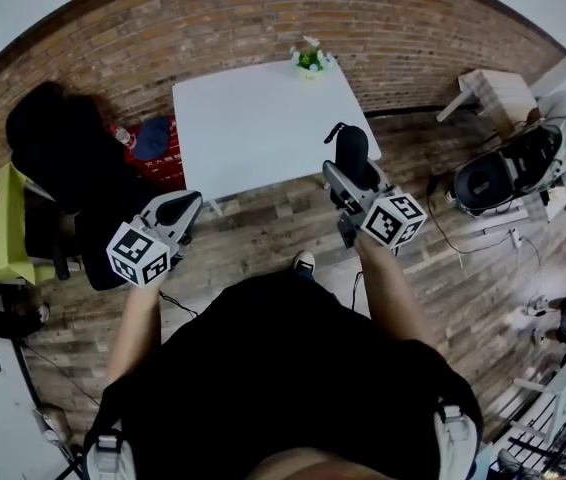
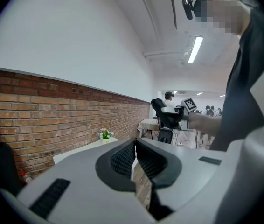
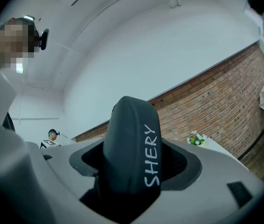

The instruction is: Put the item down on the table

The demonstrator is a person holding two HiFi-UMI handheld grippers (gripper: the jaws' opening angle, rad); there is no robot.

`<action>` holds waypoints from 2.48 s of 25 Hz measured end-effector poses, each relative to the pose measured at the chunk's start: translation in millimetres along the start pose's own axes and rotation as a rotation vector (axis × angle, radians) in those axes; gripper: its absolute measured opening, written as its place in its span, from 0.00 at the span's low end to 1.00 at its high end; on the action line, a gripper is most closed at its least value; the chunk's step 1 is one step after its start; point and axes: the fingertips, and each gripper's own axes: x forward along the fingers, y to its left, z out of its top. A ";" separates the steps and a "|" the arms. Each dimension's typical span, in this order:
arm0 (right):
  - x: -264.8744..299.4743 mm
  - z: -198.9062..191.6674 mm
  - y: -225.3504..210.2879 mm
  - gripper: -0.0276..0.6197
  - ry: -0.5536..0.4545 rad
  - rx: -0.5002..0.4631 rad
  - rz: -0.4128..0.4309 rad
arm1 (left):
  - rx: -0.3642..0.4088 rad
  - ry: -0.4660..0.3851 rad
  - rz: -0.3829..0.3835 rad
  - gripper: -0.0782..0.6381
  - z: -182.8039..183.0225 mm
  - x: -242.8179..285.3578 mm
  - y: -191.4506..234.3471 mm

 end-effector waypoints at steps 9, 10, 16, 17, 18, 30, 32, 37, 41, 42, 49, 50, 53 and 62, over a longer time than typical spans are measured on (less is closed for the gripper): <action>5.7 1.4 -28.8 0.59 0.024 0.008 0.013 | -0.019 0.028 0.010 0.13 -5.0 28.8 -0.6; 7.8 1.5 -31.8 0.59 0.027 0.009 0.016 | -0.021 0.030 0.014 0.13 -5.2 30.9 1.0; 23.3 5.1 -50.4 0.59 0.046 0.020 0.035 | -0.035 0.041 0.035 0.13 -2.7 48.9 11.9; 25.5 5.3 -53.9 0.59 0.050 0.022 0.038 | -0.038 0.043 0.037 0.13 -3.0 52.6 12.9; 27.4 5.2 -57.2 0.59 0.054 0.023 0.040 | -0.041 0.045 0.038 0.13 -3.6 56.3 13.5; 45.3 8.5 -91.1 0.59 0.090 0.027 0.083 | -0.058 0.056 0.063 0.13 -2.2 95.3 20.4; 47.5 9.5 -98.6 0.59 0.094 0.031 0.087 | -0.061 0.058 0.066 0.13 -1.9 103.2 21.1; 50.7 9.6 -113.8 0.59 0.104 0.036 0.103 | -0.067 0.063 0.074 0.13 -2.8 118.1 19.5; 51.2 12.9 -125.1 0.59 0.109 0.041 0.122 | -0.068 0.064 0.091 0.13 -0.4 128.5 16.2; 52.0 14.0 -127.9 0.59 0.112 0.044 0.127 | -0.068 0.065 0.095 0.13 0.6 131.3 15.8; 62.8 19.8 -143.5 0.59 0.134 0.044 0.170 | -0.076 0.072 0.129 0.13 5.1 146.6 17.0; 64.5 20.0 -146.3 0.59 0.138 0.040 0.176 | -0.078 0.073 0.133 0.13 5.4 149.1 17.5; 68.8 19.9 -153.5 0.59 0.148 0.044 0.189 | -0.081 0.075 0.145 0.13 5.9 156.6 17.7; 75.5 23.4 -177.4 0.59 0.177 0.049 0.218 | -0.095 0.077 0.166 0.13 10.6 183.8 12.7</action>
